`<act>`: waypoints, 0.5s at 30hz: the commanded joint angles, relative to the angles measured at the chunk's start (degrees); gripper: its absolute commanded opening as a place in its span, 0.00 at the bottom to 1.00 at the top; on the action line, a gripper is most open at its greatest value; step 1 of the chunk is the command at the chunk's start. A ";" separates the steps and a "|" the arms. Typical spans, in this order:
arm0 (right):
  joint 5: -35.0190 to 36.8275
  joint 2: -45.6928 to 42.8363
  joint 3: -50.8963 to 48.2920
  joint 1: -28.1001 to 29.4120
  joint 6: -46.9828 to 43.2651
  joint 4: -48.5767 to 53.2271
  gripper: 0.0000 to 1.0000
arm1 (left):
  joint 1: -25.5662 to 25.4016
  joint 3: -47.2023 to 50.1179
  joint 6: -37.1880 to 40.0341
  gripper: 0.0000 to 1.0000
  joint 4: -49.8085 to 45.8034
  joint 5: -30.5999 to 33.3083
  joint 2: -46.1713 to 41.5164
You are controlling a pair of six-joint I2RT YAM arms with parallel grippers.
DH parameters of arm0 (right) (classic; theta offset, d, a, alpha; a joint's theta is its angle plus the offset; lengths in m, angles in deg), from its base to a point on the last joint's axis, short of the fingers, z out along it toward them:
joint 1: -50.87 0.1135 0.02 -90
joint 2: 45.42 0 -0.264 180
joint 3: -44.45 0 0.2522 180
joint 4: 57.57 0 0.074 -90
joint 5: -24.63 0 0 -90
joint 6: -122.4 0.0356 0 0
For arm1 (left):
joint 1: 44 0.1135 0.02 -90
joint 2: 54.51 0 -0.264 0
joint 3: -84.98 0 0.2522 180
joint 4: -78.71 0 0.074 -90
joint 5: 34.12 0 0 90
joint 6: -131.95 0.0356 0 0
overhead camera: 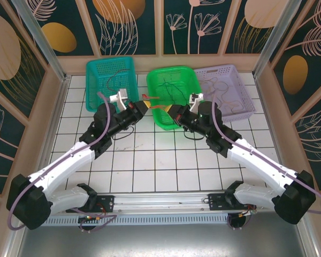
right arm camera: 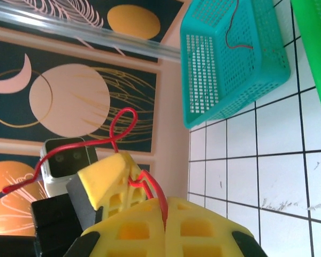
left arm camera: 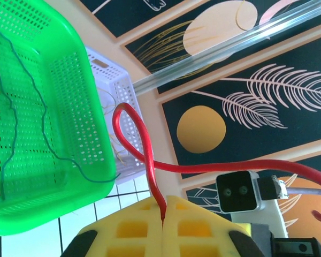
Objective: Untangle the cables
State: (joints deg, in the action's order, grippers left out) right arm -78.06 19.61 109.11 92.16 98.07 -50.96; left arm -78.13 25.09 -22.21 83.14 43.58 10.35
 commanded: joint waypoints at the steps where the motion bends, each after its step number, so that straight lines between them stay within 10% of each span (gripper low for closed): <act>1: -6.51 2.32 1.20 -1.88 -3.11 -2.08 0.00 | 1.05 -0.38 2.65 0.00 1.29 3.95 -1.74; 9: -13.97 1.79 13.24 -6.29 -21.89 18.19 0.47 | 1.08 -1.11 12.70 0.00 -2.41 -1.70 -2.49; 15: -16.61 4.79 20.93 -7.91 -38.90 31.13 0.52 | 1.11 -2.14 16.21 0.00 -3.04 -7.86 -0.34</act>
State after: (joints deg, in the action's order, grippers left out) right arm -91.45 23.33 126.46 84.23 71.65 -28.91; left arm -77.28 24.96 -10.30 80.46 40.20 9.08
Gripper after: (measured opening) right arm 0.516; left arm 0.040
